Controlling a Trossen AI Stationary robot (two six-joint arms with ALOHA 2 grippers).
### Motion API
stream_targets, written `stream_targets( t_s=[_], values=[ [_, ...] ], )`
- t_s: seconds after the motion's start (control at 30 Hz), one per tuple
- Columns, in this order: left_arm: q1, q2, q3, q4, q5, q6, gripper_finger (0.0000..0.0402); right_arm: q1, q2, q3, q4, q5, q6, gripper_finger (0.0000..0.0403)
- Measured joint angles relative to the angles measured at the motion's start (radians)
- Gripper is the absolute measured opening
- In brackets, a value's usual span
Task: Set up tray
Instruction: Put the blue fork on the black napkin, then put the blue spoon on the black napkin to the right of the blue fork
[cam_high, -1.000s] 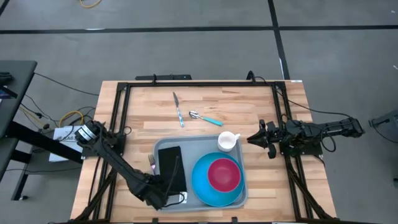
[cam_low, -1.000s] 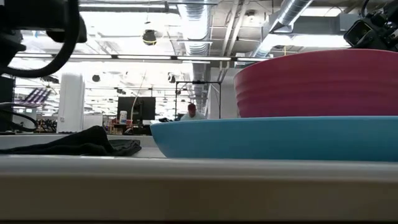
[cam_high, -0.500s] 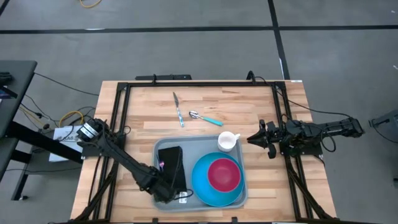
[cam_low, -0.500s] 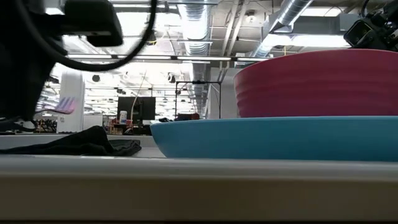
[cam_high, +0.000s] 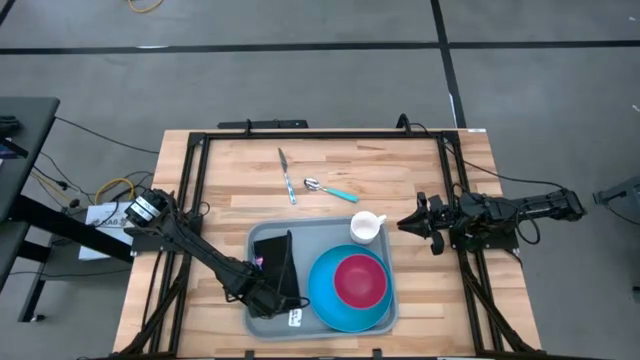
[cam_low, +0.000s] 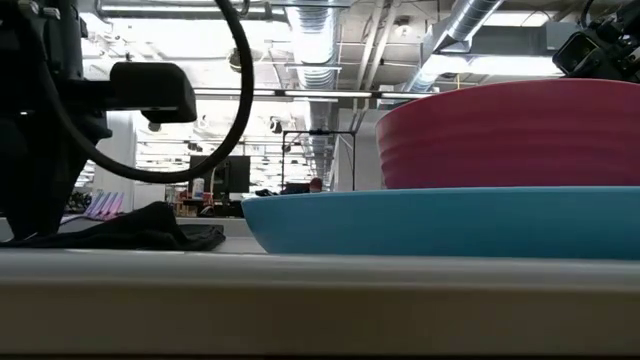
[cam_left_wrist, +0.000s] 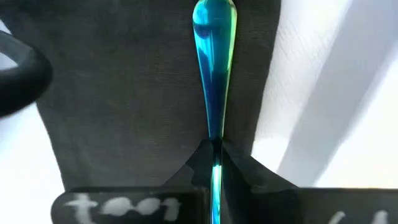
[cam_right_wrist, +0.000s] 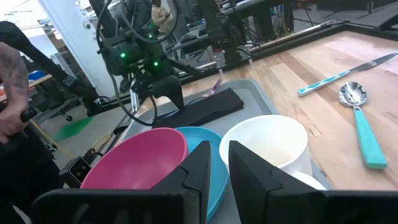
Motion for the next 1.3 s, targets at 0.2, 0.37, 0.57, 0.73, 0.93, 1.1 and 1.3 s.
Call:
stream_targets(
  t_s=[0.2,0.37,0.57,0.73,0.93,1.1,1.3],
  values=[
    [0.000,0.000,0.000,0.021,0.009,-0.022,0.0022,0.000,0.000,0.000,0.000,0.000,0.000,0.0051],
    [0.000,0.000,0.000,0.020,0.006,-0.023,0.0057,0.000,0.000,0.000,0.000,0.000,0.000,0.0051],
    [0.000,0.001,0.045,-0.020,-0.072,-0.013,0.0078,0.000,0.000,0.000,0.000,0.000,0.000,0.0051],
    [0.034,-0.026,0.148,-0.050,-0.033,-0.080,0.0079,0.000,0.000,0.000,0.000,0.000,0.000,0.0051],
    [0.216,-0.097,0.210,-0.003,0.075,-0.340,0.0078,0.000,0.000,0.000,0.000,0.000,0.000,0.0051],
    [0.445,-0.146,0.214,0.097,0.104,-0.612,0.0078,0.000,0.000,0.000,0.000,0.000,0.000,0.0051],
    [0.657,-0.151,0.246,0.158,0.109,-0.661,0.0078,0.000,0.000,0.000,0.000,0.000,0.000,0.0051]
  ],
)
